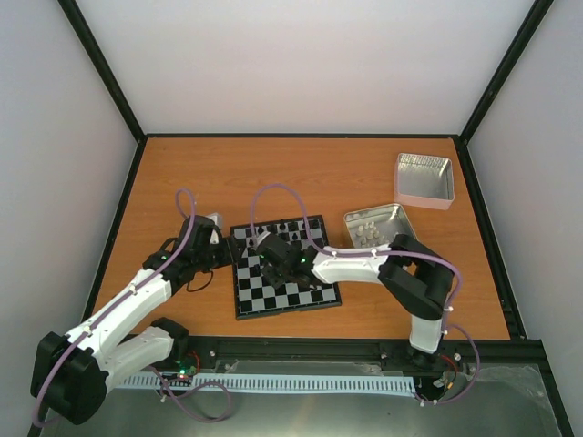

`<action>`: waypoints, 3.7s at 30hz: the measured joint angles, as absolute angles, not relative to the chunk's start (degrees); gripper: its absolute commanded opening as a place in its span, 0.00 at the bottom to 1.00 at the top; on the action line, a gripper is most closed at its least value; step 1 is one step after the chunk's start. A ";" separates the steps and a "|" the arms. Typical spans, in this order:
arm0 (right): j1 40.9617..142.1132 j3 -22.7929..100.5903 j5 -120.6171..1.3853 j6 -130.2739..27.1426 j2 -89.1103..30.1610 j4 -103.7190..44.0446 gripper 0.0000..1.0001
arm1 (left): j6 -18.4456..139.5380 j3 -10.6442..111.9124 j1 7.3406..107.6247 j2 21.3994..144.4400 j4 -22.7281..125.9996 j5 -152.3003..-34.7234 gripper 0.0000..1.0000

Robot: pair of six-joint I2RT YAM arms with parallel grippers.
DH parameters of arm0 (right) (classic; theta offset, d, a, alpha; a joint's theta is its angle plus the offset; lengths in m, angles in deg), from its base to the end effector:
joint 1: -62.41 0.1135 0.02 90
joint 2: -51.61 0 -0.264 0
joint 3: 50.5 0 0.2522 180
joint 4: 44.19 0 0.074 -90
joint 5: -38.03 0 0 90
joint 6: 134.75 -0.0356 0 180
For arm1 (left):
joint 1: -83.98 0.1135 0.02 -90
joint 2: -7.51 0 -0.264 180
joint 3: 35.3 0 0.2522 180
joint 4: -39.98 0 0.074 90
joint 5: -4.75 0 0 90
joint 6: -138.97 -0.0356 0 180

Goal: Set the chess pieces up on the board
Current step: Pick up the chess piece from the chessboard, then place the chess piece on the chessboard.

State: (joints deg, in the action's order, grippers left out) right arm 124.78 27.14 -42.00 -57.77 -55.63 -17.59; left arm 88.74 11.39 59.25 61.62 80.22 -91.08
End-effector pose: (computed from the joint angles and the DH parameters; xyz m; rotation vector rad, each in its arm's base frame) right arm 0.1809 0.3322 0.1504 -1.0054 2.3507 0.2984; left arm 0.1702 -0.0824 0.2139 -0.2780 2.4824 -0.6237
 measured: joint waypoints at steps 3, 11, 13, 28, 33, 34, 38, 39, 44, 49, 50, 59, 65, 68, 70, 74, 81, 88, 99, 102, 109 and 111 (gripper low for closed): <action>124.76 22.77 -41.87 -57.40 -52.14 -21.07 0.15 | 89.43 11.39 59.25 61.64 79.48 -94.81 0.62; 124.76 10.57 -43.96 -55.89 -38.67 -36.10 0.16 | 92.17 11.81 59.38 62.15 74.23 -110.40 0.68; 124.76 8.24 -45.12 -55.36 -36.09 -39.73 0.16 | 92.82 11.85 59.43 62.45 72.35 -114.27 0.60; 124.76 3.23 -50.50 -53.90 -30.06 -49.90 0.16 | 96.69 9.88 61.59 61.66 63.83 -124.80 0.53; 124.76 2.68 -50.46 -53.92 -29.12 -51.05 0.16 | 97.17 9.88 61.63 62.06 63.98 -125.61 0.32; 124.76 2.62 -50.46 -53.94 -29.12 -51.08 0.16 | 97.22 9.88 61.63 62.30 64.00 -126.02 0.28; 124.76 2.57 -50.41 -53.94 -29.12 -51.23 0.16 | 97.15 9.88 61.68 62.69 64.07 -126.66 0.16; 124.76 2.55 -50.41 -53.94 -29.12 -51.23 0.16 | 97.08 9.91 61.68 62.67 64.05 -126.72 0.14; 124.76 2.51 -50.52 -54.03 -29.12 -51.05 0.32 | 96.95 9.91 61.66 62.67 63.96 -127.12 0.03; 124.74 2.62 -49.17 -55.47 -29.12 -49.81 0.53 | 95.36 10.91 61.70 62.67 67.08 -122.88 0.03; 124.74 2.62 -48.71 -55.89 -29.12 -49.46 0.54 | 94.66 11.59 61.70 62.67 68.44 -120.78 0.03; 124.69 -1.05 -45.08 -61.26 -27.09 -47.93 0.54 | 88.98 21.25 61.76 68.86 77.68 -88.19 0.02; 124.69 -4.46 -43.96 -64.21 -24.69 -46.49 0.54 | 87.45 27.68 61.74 82.47 78.47 -77.57 0.03; 124.69 -5.58 -43.53 -65.11 -23.35 -46.49 0.54 | 86.55 29.66 61.63 87.65 79.15 -74.90 0.04; 124.69 -6.04 -43.40 -65.50 -22.70 -46.53 0.54 | 85.87 30.65 61.17 90.71 79.06 -74.14 0.04; 124.69 -6.34 -43.35 -65.85 -22.46 -46.51 0.54 | 85.43 31.72 60.26 94.30 79.06 -73.46 0.05; 124.69 -6.85 -43.40 -66.64 -22.48 -46.51 0.54 | 85.11 32.42 58.22 99.56 78.08 -72.78 0.05; 124.69 -6.87 -43.64 -66.92 -22.67 -46.51 0.54 | 84.89 32.42 57.81 100.90 77.01 -70.77 0.05; 124.69 -6.85 -43.72 -66.92 -23.79 -46.44 0.54 | 84.06 32.42 57.74 102.54 75.37 -70.49 0.10; 124.69 -6.85 -43.81 -66.95 -23.94 -46.42 0.54 | 83.93 32.40 57.74 102.54 75.41 -70.57 0.10; 124.69 -6.85 -43.79 -67.10 -24.03 -46.46 0.54 | 83.88 32.18 57.74 101.62 75.56 -71.32 0.11; 124.69 -6.85 -43.81 -67.10 -24.16 -46.46 0.54 | 83.88 32.13 57.74 101.44 75.63 -71.40 0.11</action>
State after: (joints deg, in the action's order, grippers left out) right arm 124.69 -6.85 -43.81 -67.10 -24.16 -46.46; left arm 83.88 32.13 57.74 101.44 75.63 -71.40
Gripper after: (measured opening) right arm 0.540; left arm 0.106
